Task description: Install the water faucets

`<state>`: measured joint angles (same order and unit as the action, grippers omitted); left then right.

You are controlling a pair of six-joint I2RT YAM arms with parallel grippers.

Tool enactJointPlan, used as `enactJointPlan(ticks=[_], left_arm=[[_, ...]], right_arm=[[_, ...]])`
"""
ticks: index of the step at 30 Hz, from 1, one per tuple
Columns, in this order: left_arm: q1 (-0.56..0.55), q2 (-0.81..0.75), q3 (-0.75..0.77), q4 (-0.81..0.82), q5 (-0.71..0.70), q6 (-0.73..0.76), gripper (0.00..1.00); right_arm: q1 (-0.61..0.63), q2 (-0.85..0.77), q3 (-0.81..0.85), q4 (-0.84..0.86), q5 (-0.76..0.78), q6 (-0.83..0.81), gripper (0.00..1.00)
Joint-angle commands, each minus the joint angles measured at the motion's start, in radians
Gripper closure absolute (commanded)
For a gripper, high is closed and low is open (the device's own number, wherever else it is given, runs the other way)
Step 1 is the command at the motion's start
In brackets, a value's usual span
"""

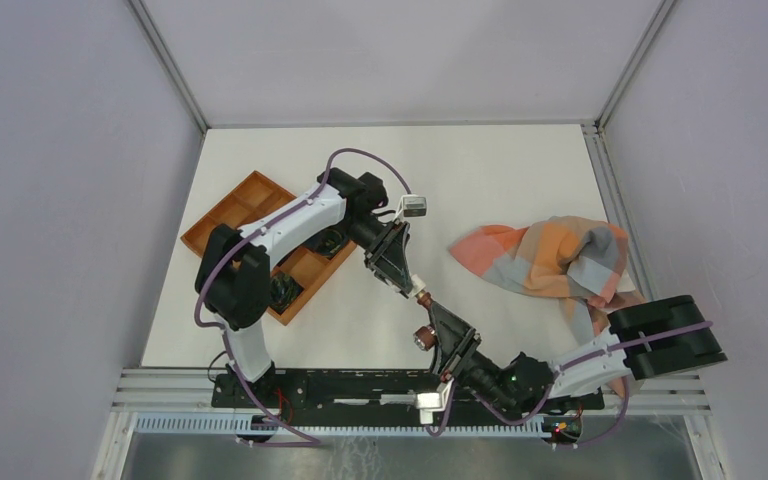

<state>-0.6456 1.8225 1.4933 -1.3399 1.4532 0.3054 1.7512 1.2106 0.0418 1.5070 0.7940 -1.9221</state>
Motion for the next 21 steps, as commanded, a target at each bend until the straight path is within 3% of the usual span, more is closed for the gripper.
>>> enactJointPlan(ticks=[1,12,21], left_arm=[[-0.040,-0.012,0.026,-0.124,0.109,0.090,0.98],[-0.041,0.008,0.043,-0.123,0.116,0.099,0.98],[-0.037,0.032,0.086,-0.123,0.120,0.108,0.98]], right_arm=[[-0.022,-0.052,0.039,0.321,0.100,0.155,1.00],[0.009,-0.087,0.087,0.190,0.127,0.336,1.00],[0.023,-0.160,0.148,0.001,0.169,0.633,1.00]])
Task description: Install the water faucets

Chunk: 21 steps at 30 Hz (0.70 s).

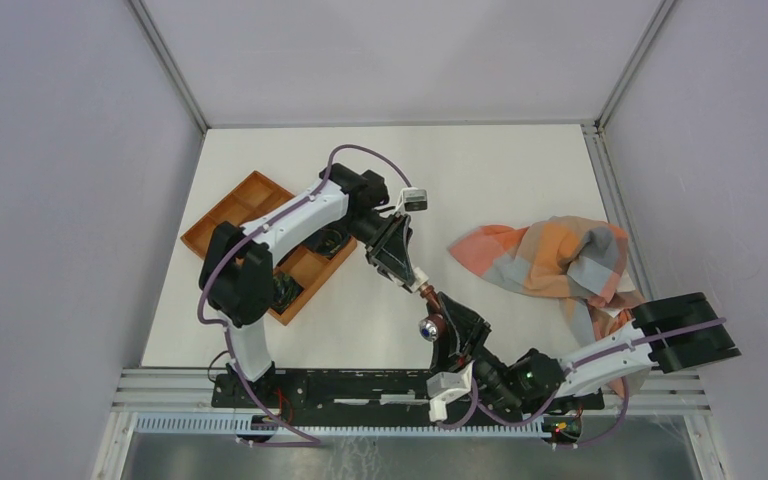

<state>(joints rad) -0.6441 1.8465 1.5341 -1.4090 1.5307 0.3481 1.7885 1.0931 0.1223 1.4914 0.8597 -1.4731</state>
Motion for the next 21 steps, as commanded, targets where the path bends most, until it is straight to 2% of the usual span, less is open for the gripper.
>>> enactJointPlan(ticks=[1,10,21], left_arm=[[-0.039,0.012,0.051,-0.054,0.042,0.065,0.98],[-0.035,0.026,0.081,-0.054,0.044,0.071,0.98],[-0.034,0.033,0.090,-0.054,0.066,0.104,0.98]], right_arm=[[-0.014,-0.049,0.072,-0.005,0.105,0.214,1.00],[-0.014,-0.115,0.107,-0.182,0.091,0.502,1.00],[-0.018,-0.110,0.121,-0.132,0.144,0.682,1.00]])
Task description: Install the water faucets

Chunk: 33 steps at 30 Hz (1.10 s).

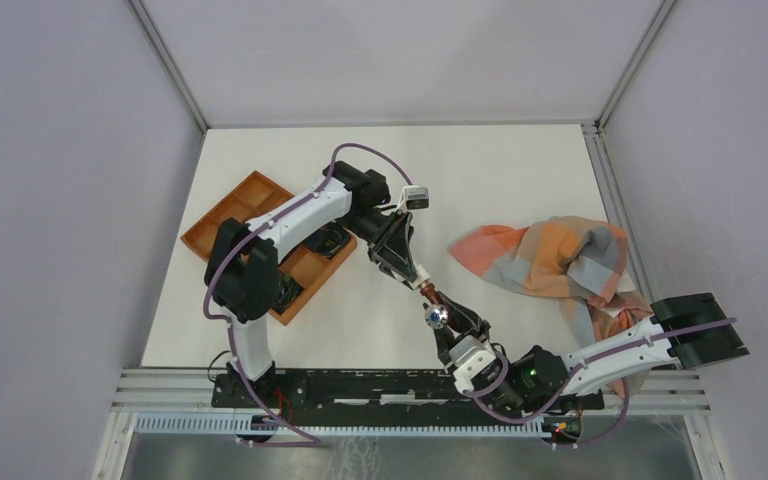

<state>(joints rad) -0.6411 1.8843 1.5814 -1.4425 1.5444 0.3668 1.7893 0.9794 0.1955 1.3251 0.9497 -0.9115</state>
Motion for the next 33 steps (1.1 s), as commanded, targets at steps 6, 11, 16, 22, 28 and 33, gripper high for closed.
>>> enactJointPlan(ticks=[6,11,16,22,28,33], left_arm=[[-0.036,-0.003,0.051,-0.020,0.087,0.123,0.98],[-0.037,-0.016,0.058,-0.021,0.089,0.167,0.98],[-0.038,-0.016,0.072,-0.020,0.088,0.201,0.98],[-0.037,-0.021,0.080,-0.019,0.090,0.286,0.98],[-0.037,-0.051,0.078,-0.019,0.089,0.400,0.98],[-0.037,-0.086,0.074,-0.019,0.089,0.504,0.98]], right_arm=[[-0.040,0.001,0.042,0.067,0.089,0.230,1.00],[-0.059,0.007,0.024,0.148,0.119,0.279,1.00],[-0.074,0.048,0.028,0.217,0.112,0.299,1.00],[-0.092,0.082,0.016,0.322,0.102,0.348,1.00],[-0.140,0.040,-0.006,0.279,0.076,0.530,1.00],[-0.182,0.003,-0.016,0.223,0.052,0.668,1.00]])
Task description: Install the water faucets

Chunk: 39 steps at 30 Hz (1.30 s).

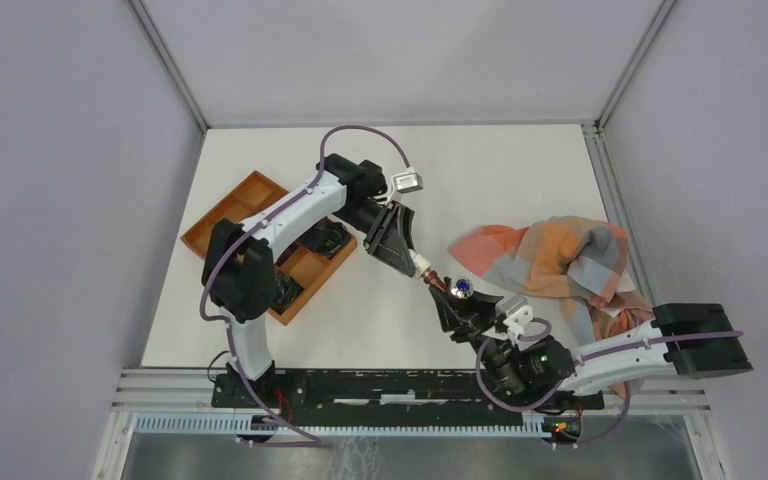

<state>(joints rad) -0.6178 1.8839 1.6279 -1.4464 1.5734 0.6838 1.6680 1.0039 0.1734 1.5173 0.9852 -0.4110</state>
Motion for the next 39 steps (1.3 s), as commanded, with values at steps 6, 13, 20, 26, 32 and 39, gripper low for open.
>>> enactJointPlan(ticks=[6,13,20,26,32,39], left_arm=[[-0.060,-0.098,0.042,-0.016,0.060,0.253,0.98],[-0.059,-0.095,0.049,-0.016,0.061,0.292,0.98],[-0.054,-0.119,0.045,-0.017,0.058,0.380,0.98],[-0.044,-0.126,0.022,-0.018,0.058,0.473,0.98],[-0.042,-0.121,0.023,-0.017,0.033,0.538,0.98],[-0.033,-0.112,0.079,-0.017,-0.038,0.554,0.98]], right_arm=[[-0.100,-0.064,-0.001,-0.057,-0.026,0.306,1.00],[-0.135,-0.131,-0.006,-0.187,-0.065,0.454,1.00],[-0.217,-0.210,0.020,-0.407,-0.169,0.702,1.00],[-0.327,-0.258,0.021,-0.526,-0.292,0.937,1.00],[-0.418,-0.260,0.065,-0.629,-0.412,1.083,1.00],[-0.551,-0.233,0.080,-0.650,-0.587,1.294,1.00]])
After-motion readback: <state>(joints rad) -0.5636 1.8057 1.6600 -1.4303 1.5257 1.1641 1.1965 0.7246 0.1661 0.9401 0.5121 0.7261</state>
